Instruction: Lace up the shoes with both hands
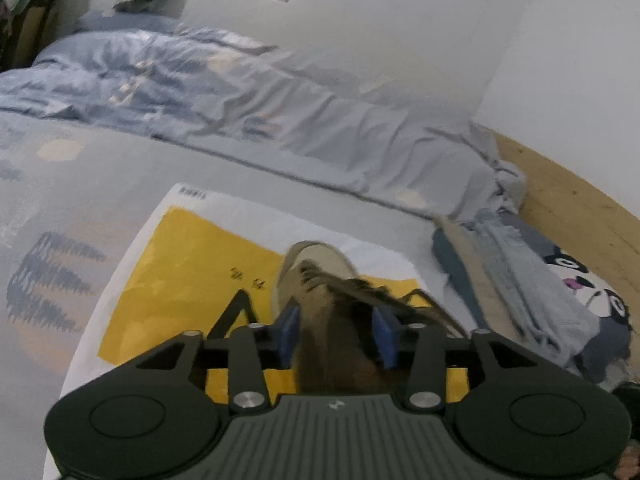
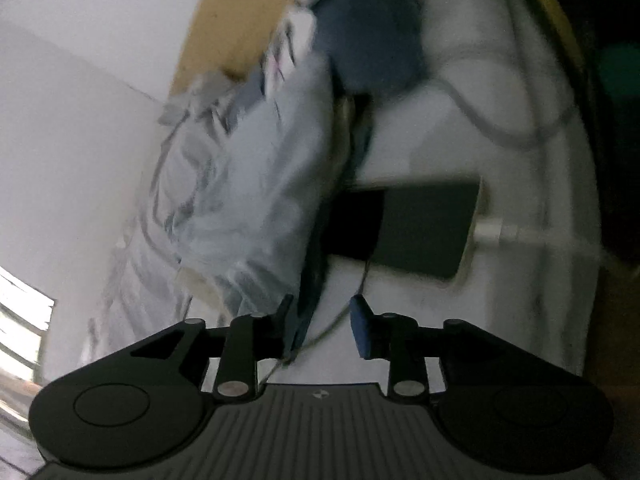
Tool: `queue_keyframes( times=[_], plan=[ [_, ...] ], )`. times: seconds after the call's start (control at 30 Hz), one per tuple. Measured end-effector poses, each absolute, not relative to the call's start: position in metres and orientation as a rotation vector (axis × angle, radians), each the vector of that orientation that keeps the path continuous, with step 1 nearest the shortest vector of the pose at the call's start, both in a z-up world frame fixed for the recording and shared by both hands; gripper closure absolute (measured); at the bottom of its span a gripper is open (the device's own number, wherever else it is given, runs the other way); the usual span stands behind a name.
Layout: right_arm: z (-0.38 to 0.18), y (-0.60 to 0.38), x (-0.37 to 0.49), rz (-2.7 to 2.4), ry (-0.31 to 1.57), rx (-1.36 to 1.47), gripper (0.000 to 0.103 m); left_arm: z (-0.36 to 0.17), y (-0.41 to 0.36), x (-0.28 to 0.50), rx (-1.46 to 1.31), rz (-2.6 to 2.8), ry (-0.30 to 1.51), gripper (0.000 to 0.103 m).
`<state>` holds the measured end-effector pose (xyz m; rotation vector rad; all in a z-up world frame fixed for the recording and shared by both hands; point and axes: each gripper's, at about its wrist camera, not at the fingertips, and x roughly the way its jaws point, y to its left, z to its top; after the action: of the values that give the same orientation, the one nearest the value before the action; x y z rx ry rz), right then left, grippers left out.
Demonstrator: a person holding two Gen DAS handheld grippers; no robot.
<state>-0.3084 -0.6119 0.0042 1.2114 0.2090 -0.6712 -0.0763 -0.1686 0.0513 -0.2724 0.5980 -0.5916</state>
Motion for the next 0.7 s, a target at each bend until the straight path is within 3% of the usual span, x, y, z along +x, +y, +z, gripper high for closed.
queue_keyframes(
  times=[0.17, 0.27, 0.7],
  plan=[
    [-0.005, -0.617, -0.307, -0.7, 0.2, 1.231, 0.062, 0.06, -0.177, -0.087, -0.249, -0.627, 0.558, 0.045],
    [-0.009, -0.623, -0.302, -0.702, 0.187, 1.221, 0.055, 0.062, -0.179, -0.088, -0.25, -0.63, 0.552, 0.043],
    [-0.016, -0.626, -0.268, -0.756, 0.219, 1.091, 0.055, 0.068, -0.176, -0.088, -0.301, -0.626, 0.569, 0.04]
  ],
)
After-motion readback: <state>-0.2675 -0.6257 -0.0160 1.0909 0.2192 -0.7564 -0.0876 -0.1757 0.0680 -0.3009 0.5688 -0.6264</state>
